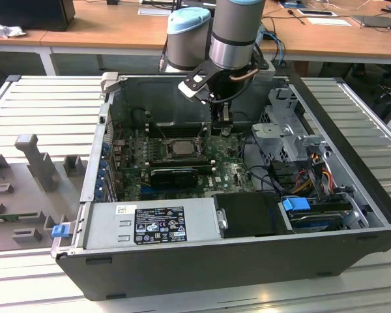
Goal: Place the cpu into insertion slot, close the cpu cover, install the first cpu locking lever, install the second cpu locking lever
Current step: 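Close the cpu cover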
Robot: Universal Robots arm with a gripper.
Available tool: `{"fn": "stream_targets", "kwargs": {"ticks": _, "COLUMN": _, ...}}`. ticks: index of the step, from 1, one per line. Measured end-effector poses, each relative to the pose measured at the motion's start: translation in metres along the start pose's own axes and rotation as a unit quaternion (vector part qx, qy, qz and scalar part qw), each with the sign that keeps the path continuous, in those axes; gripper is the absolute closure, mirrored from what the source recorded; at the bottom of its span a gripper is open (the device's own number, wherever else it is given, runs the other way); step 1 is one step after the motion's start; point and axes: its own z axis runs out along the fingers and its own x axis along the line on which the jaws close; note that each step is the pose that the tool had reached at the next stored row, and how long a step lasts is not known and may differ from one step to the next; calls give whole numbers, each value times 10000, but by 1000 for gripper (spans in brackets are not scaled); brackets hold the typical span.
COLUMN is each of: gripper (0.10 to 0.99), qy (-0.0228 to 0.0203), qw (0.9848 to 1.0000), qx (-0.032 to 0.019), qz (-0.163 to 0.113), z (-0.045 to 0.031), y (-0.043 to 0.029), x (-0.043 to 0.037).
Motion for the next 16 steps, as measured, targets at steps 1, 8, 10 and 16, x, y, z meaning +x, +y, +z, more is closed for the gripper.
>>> {"fn": "stream_targets", "kwargs": {"ticks": 1, "gripper": 980, "qy": 0, "qw": 10000, "qx": 0, "qz": 0, "z": 0, "y": -12, "x": 0}}
{"fn": "stream_targets", "kwargs": {"ticks": 8, "gripper": 980, "qy": 0, "qw": 10000, "qx": 0, "qz": 0, "z": 3, "y": -170, "x": -2}}
{"fn": "stream_targets", "kwargs": {"ticks": 10, "gripper": 980, "qy": 0, "qw": 10000, "qx": 0, "qz": -1, "z": 3, "y": -233, "x": -3}}
{"fn": "stream_targets", "kwargs": {"ticks": 16, "gripper": 980, "qy": 0, "qw": 10000, "qx": -1, "qz": -1, "z": 36, "y": -366, "x": -5}}
